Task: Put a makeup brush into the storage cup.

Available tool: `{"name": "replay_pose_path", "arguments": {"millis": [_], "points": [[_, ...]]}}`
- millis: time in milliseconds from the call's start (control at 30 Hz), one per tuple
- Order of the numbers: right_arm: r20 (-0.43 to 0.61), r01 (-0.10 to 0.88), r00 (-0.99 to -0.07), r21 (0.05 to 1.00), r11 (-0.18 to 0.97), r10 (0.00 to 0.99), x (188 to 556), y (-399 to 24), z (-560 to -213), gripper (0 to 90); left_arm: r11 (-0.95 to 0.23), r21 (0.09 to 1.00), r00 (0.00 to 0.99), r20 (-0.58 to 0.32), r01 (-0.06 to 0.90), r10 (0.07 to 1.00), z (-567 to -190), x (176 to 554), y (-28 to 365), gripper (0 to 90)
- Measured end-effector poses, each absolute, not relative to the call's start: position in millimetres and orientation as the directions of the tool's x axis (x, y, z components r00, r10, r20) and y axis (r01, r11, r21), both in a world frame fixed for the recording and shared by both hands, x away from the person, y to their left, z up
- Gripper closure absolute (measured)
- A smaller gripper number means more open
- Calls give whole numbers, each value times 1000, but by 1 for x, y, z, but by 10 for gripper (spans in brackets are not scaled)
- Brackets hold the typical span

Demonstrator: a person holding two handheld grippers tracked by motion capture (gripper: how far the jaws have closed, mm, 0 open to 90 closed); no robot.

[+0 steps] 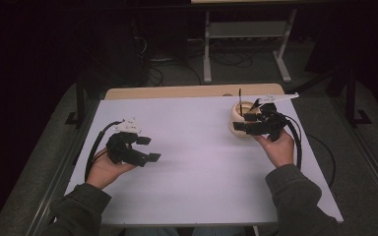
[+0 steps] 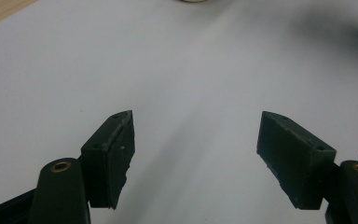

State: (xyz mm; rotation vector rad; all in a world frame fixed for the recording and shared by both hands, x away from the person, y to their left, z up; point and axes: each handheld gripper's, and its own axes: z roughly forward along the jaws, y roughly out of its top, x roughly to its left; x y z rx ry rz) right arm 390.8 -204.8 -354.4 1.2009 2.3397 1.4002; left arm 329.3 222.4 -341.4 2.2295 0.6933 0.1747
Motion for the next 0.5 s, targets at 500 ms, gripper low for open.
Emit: {"name": "replay_pose_path", "arguments": {"millis": [500], "points": [[248,553,-670,796,247,699,384,-202,-359,308,-546,722,839,-89,426,537,-343,329,226,261]]}}
